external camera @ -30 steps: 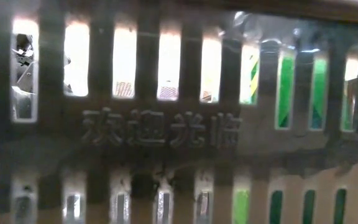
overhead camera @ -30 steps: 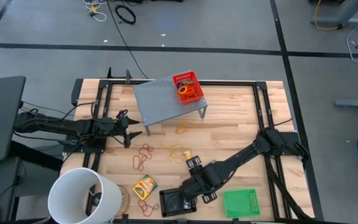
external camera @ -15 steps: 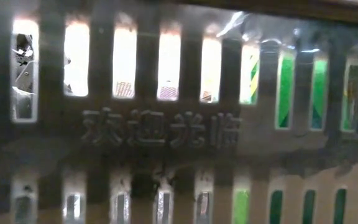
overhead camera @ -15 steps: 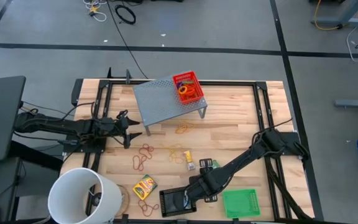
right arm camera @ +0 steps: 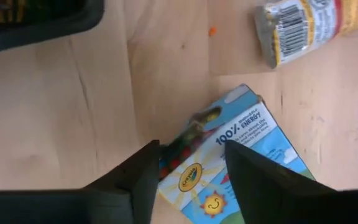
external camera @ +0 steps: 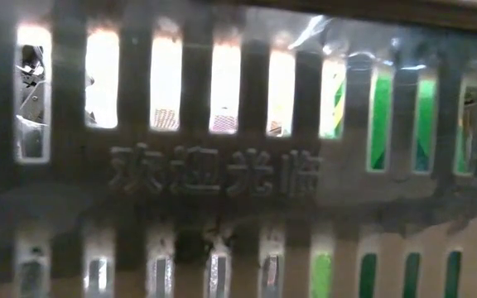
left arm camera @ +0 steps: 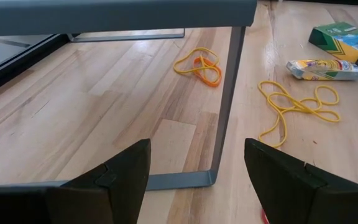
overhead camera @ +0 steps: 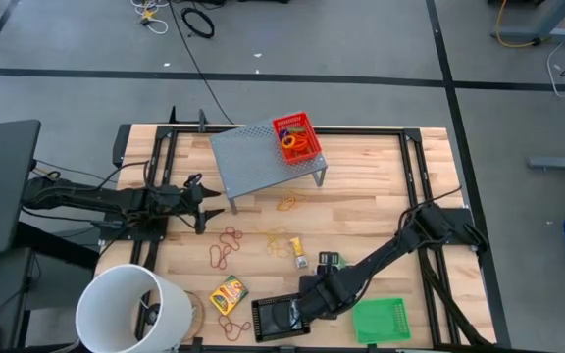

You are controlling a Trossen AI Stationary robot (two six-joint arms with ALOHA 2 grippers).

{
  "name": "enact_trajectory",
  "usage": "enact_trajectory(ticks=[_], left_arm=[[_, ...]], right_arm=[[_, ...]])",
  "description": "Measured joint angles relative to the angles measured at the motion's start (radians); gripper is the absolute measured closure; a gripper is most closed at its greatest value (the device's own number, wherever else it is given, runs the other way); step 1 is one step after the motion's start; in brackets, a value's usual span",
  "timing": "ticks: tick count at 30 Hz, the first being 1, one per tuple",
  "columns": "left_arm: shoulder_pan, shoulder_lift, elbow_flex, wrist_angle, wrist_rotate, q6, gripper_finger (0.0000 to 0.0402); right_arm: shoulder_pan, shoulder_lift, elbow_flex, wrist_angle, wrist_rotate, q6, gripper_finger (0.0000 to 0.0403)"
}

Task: Pick & Place Office Desk Supplies
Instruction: Put the bottom right yellow crayon box into the black bin

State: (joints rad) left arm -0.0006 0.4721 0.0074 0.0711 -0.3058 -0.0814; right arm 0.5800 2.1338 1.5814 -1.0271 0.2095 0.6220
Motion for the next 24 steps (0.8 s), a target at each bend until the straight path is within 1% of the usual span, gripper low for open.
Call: enact_trajectory(ticks=[3, 7, 8, 9, 13, 16, 18, 24], left_arm=[[0.0, 0.0, 0.0, 0.0, 0.0, 0.0, 0.014], [0.0, 0.0, 0.0, 0.0, 0.0, -0.001, 0.014], [0.0, 0.0, 0.0, 0.0, 0.0, -0.001, 0.014], [0.0, 0.0, 0.0, 0.001, 0.0, -0.001, 0.014], [0.0, 0.0, 0.0, 0.001, 0.0, -0.001, 0.014], [0.0, 0.0, 0.0, 0.001, 0.0, -0.001, 0.014], [0.0, 0.0, 0.0, 0.002, 0.0, -0.001, 0.014], [0.0, 0.0, 0.0, 0.002, 0.0, -0.001, 0.014]], right_arm=[[0.002, 0.0, -0.001, -0.001, 0.006, 0.003, 0.0273], [0.002, 0.001, -0.001, 0.001, 0.005, 0.015, 0.0365], [0.002, 0.001, -0.001, 0.001, 0.005, 0.014, 0.0383], [0.002, 0.002, -0.001, 0.0, 0.005, 0.01, 0.0392], [0.011, 0.003, -0.001, -0.001, 0.026, 0.002, 0.0399], [0.015, 0.007, 0.021, -0.04, 0.025, -0.006, 0.0401], [0.018, 0.01, 0.049, -0.083, 0.028, -0.008, 0.0401], [0.022, 0.009, 0.174, -0.24, 0.08, -0.016, 0.0401]])
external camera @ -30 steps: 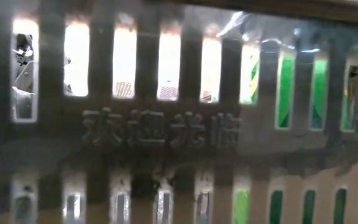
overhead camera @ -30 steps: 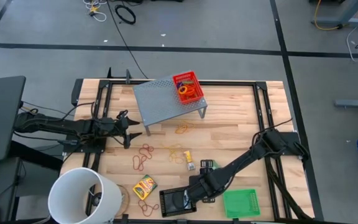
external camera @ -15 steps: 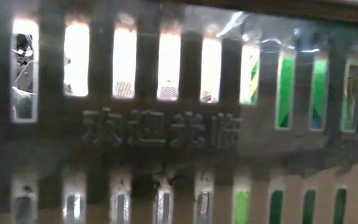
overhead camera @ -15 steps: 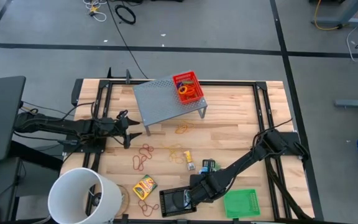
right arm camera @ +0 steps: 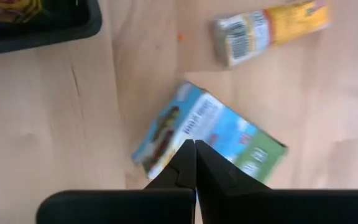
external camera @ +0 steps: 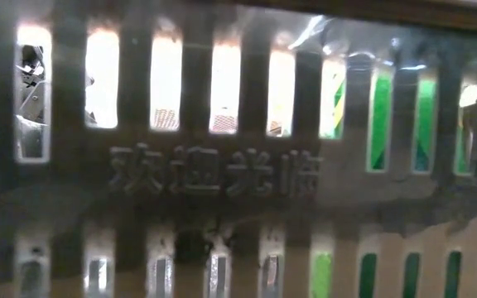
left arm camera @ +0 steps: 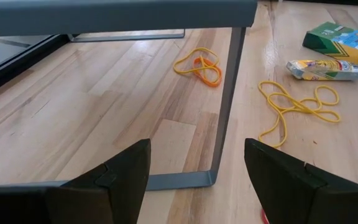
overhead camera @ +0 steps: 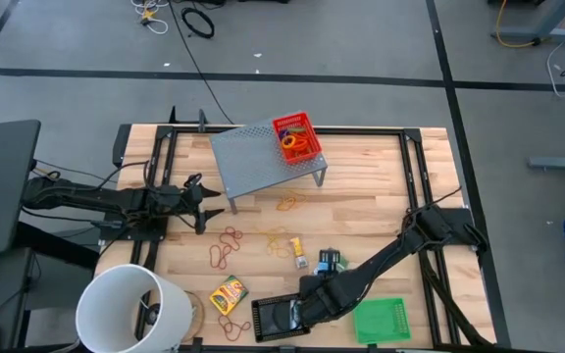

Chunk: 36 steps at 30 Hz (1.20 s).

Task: Pick & Place Office Desk Supplies
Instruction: Put the bottom right yellow crayon box into the black bin, then put the right yellow crayon box into the black bin

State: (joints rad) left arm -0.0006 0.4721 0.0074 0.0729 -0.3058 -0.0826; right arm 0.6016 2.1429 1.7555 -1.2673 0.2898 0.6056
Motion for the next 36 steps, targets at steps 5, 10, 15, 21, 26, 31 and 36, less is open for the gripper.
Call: enact_trajectory(ticks=[5, 10, 15, 21, 26, 31, 36], left_arm=[[0.0, 0.0, 0.0, 0.0, 0.0, 0.0, 0.014], [0.0, 0.0, 0.0, 0.0, 0.0, 0.0, 0.014], [0.0, 0.0, 0.0, 0.0, 0.0, 0.0, 0.014], [0.0, 0.0, 0.0, -0.001, 0.012, 0.0, 0.014], [0.0, 0.0, 0.0, -0.002, 0.022, 0.0, 0.014], [0.0, 0.0, 0.0, -0.002, 0.022, 0.0, 0.014], [0.0, 0.0, 0.0, -0.002, 0.022, 0.0, 0.014]], right_arm=[[0.001, -0.002, 0.09, -0.093, -0.002, -0.018, 0.0402], [0.003, -0.003, 0.116, -0.049, -0.059, -0.005, 0.0393], [0.016, -0.002, 0.116, -0.009, -0.075, 0.007, 0.0332], [0.025, -0.003, 0.086, 0.014, -0.058, 0.009, 0.0215], [0.025, -0.002, -0.039, 0.097, -0.088, 0.055, 0.0157], [0.019, -0.002, -0.151, 0.129, -0.088, 0.12, 0.0148], [0.018, -0.011, -0.215, 0.189, -0.058, 0.14, 0.0158]])
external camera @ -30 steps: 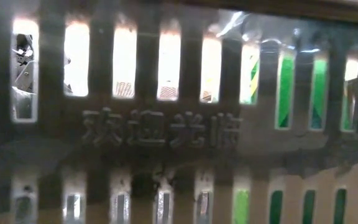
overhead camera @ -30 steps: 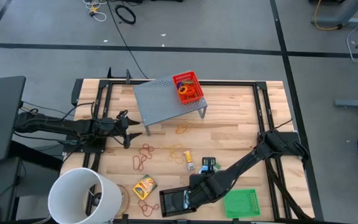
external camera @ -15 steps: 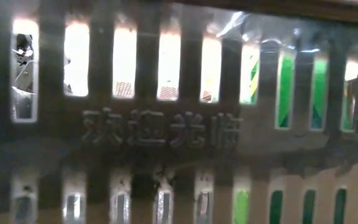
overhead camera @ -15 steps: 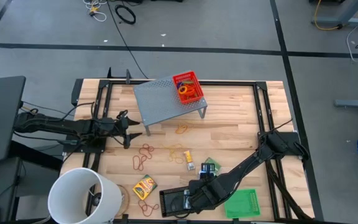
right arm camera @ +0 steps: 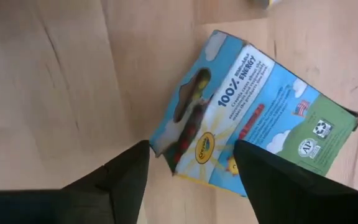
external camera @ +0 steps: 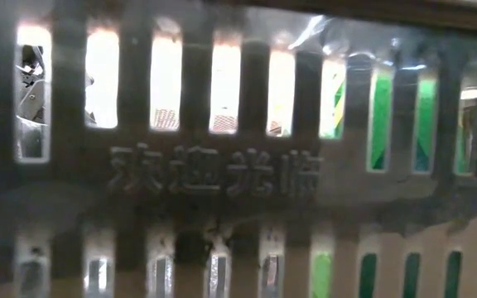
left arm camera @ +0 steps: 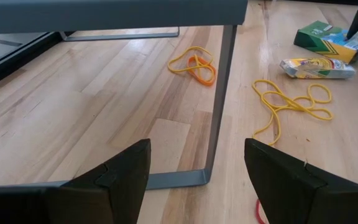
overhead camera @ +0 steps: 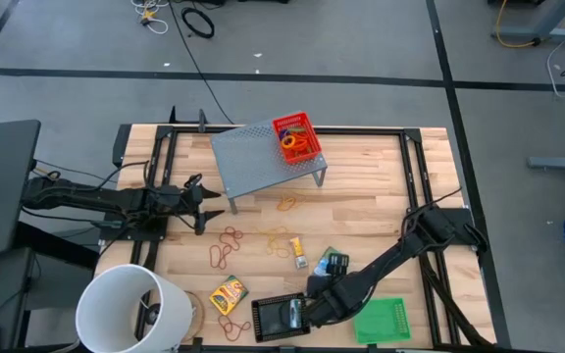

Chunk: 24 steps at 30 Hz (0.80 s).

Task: Pick & Place Office Desk Supplies
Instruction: Put the right yellow crayon box into the black bin

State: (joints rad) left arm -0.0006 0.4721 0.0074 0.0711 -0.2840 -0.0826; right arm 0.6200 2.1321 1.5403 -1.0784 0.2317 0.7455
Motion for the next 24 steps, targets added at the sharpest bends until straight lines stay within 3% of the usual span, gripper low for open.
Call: enact_trajectory(ticks=[7, 15, 24], left_arm=[[0.0, 0.0, 0.0, 0.0, 0.0, 0.0, 0.014], [0.0, 0.0, 0.0, 0.001, 0.0, 0.0, 0.014], [0.0, 0.0, 0.0, 0.001, -0.002, 0.0, 0.014]], right_arm=[[-0.001, 0.004, -0.007, -0.002, 0.078, 0.086, 0.0208], [-0.001, 0.004, -0.006, 0.004, 0.097, 0.11, 0.0388], [0.005, 0.0, -0.008, -0.017, 0.115, 0.113, 0.0401]])
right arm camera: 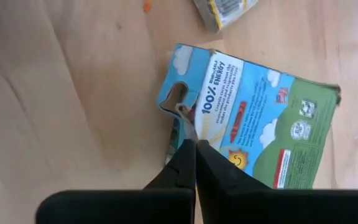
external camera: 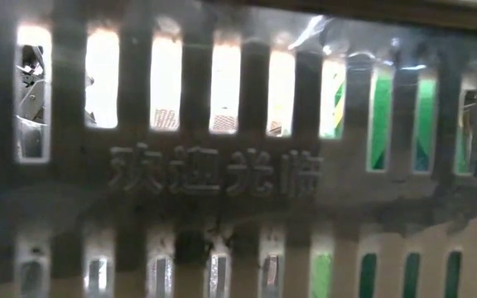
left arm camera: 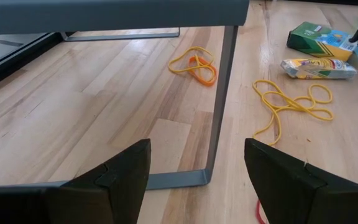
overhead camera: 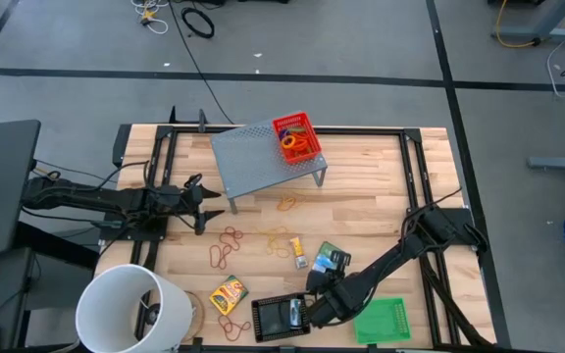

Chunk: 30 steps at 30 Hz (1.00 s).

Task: Pick & Place Office Desk Supplies
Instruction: Put the right yellow crayon box into the black bin

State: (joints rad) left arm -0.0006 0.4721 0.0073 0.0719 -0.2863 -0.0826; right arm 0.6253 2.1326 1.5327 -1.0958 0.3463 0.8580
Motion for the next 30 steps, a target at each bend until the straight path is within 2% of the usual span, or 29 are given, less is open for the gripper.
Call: enact_trajectory(ticks=[8, 14, 30], left_arm=[[0.0, 0.0, 0.0, 0.001, -0.001, 0.0, 0.014], [0.0, 0.0, 0.0, 0.001, -0.001, 0.0, 0.014], [0.0, 0.0, 0.0, 0.001, -0.001, 0.0, 0.014]], right_arm=[[-0.009, 0.001, 0.109, -0.087, -0.057, -0.046, 0.0402], [-0.014, -0.001, 0.214, -0.162, -0.058, -0.089, 0.0402], [-0.03, -0.003, 0.416, -0.394, 0.021, -0.15, 0.0403]])
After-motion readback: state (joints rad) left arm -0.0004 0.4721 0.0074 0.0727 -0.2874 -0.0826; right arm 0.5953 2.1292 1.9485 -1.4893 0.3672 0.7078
